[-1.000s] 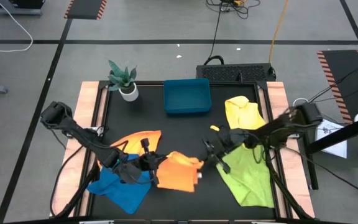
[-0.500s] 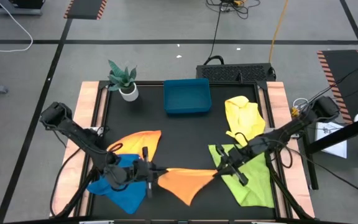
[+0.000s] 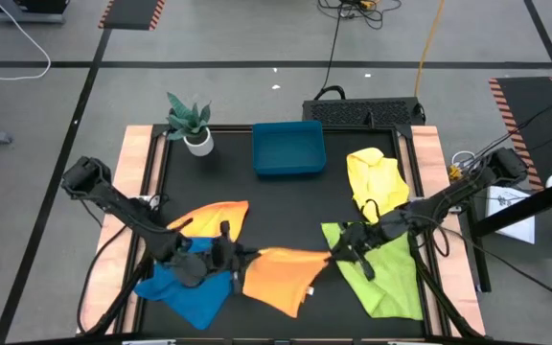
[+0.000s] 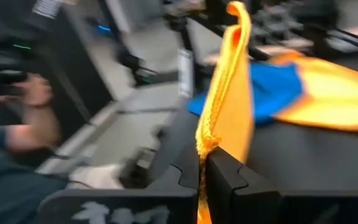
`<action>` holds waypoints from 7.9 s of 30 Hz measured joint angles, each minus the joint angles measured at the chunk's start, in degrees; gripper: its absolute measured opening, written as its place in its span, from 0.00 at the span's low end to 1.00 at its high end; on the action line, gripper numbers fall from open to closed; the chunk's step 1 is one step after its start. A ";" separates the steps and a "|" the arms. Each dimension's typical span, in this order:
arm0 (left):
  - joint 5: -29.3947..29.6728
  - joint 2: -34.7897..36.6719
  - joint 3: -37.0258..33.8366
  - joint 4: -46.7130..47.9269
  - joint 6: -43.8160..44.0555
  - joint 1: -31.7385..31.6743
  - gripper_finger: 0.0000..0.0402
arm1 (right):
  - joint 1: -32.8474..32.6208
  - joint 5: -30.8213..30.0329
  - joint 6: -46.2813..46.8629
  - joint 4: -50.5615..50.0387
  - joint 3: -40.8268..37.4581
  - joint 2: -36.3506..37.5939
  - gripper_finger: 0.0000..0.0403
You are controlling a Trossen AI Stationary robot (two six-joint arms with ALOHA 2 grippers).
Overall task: Fold microfiber towels
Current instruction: Fold the right orange microfiber towel, then put the orange folded microfiber cloth into the blue bin
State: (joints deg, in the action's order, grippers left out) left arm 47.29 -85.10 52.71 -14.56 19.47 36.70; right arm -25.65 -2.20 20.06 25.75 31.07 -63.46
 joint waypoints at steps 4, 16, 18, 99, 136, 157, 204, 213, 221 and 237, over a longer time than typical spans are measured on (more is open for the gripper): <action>1.78 0.00 -0.02 7.58 4.34 -3.79 0.01 | 3.35 -4.37 0.15 -5.87 -0.02 0.32 0.00; 1.84 0.09 -4.09 15.99 7.63 -18.09 0.01 | 15.95 -15.61 -8.66 -11.90 -0.78 -0.98 0.00; 1.55 0.09 -7.29 12.53 8.07 -19.91 0.01 | 17.79 -15.54 -8.81 -9.94 -1.45 -2.21 0.00; -30.37 -1.19 -25.12 -10.99 10.51 -27.63 0.60 | 23.31 8.11 -4.05 13.13 -6.21 -25.15 0.57; -41.26 -9.23 -25.10 -9.55 8.49 -29.52 0.39 | 26.93 14.32 -4.47 11.72 0.00 -39.98 0.09; -33.61 6.63 -25.24 -9.67 -3.61 -28.23 0.01 | 26.88 9.19 -12.52 1.60 -0.24 -19.23 0.00; -47.82 -10.82 0.07 0.61 -25.06 -73.04 0.00 | 63.45 4.02 -26.22 4.10 13.97 -31.41 0.00; -48.98 -18.34 0.04 -3.56 -27.77 -76.46 0.01 | 64.65 5.48 -27.24 3.94 18.44 -40.04 0.00; -49.83 -20.61 0.22 -5.64 -29.70 -76.79 0.01 | 64.75 5.32 -27.76 3.70 18.60 -40.11 0.00; -49.96 -10.70 0.13 -2.74 -25.77 -74.91 0.44 | 64.57 5.18 -27.91 -4.31 18.58 -33.30 0.36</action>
State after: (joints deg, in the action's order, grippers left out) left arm -2.68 -95.80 52.84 -17.30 -6.30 -38.21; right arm 38.92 2.98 -7.85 21.44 49.65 -96.76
